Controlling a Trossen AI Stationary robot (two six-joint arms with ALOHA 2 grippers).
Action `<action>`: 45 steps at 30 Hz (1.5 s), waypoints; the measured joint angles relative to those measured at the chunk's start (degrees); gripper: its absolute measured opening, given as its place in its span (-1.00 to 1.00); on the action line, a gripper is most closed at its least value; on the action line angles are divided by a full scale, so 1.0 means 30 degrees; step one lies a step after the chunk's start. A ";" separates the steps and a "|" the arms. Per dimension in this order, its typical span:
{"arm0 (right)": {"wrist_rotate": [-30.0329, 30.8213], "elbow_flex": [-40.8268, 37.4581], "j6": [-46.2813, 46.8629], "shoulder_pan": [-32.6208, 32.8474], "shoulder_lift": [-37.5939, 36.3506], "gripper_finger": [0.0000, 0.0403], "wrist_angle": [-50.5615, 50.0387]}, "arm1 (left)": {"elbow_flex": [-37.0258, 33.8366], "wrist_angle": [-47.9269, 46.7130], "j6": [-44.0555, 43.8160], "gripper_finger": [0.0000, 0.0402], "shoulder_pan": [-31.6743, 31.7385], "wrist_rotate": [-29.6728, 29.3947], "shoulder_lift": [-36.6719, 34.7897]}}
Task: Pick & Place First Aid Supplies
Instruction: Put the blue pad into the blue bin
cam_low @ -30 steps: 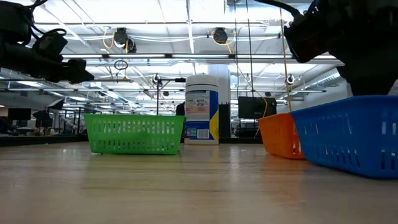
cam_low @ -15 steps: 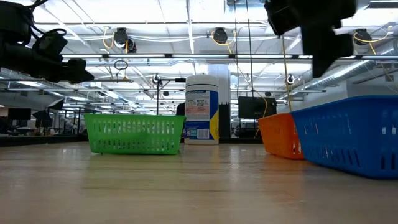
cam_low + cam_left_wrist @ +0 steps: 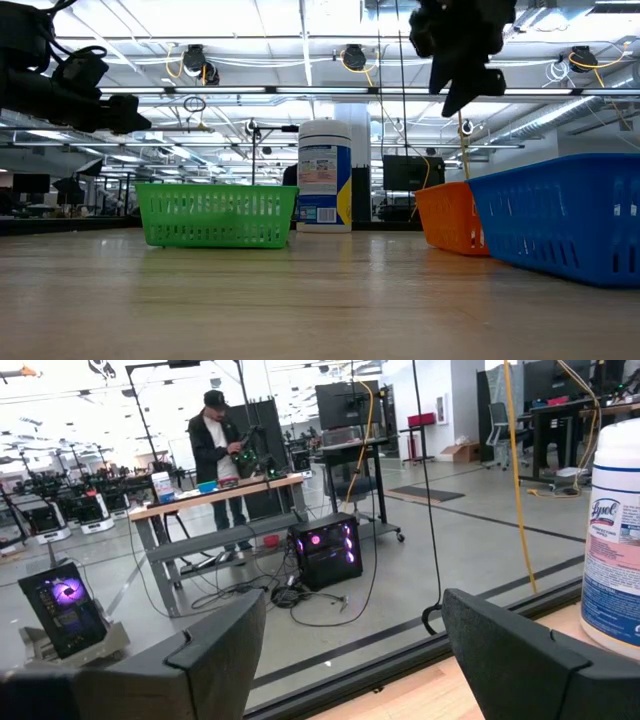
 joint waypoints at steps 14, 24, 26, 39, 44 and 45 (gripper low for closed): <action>0.0009 0.0000 -0.2542 -0.8933 -0.0742 0.07 -0.3839 | -0.0003 0.0003 0.0000 0.52 -0.0003 0.0000 0.0003; 0.0013 0.0000 -0.2120 -1.3308 -0.0196 0.06 -0.4060 | -0.0007 0.0007 0.0000 0.52 0.0000 0.0000 -0.0001; 0.0017 0.0000 -0.1755 -1.3732 0.0080 0.06 -0.4037 | 0.0000 0.0000 0.0000 0.52 -0.0003 0.0000 0.0003; 0.1583 -0.1999 0.1985 -1.3077 0.2004 0.06 -0.3425 | 0.0000 0.0000 0.0000 0.52 0.0000 0.0000 -0.0002; 0.1714 -0.3789 0.3715 -1.1961 0.2466 0.06 -0.1192 | 0.0000 0.0002 0.0000 0.52 -0.0002 0.0002 0.0001; 0.1942 -0.4048 0.4040 -1.1782 0.2553 0.06 -0.0750 | 0.0000 0.0002 0.0000 0.52 0.0000 0.0000 0.0004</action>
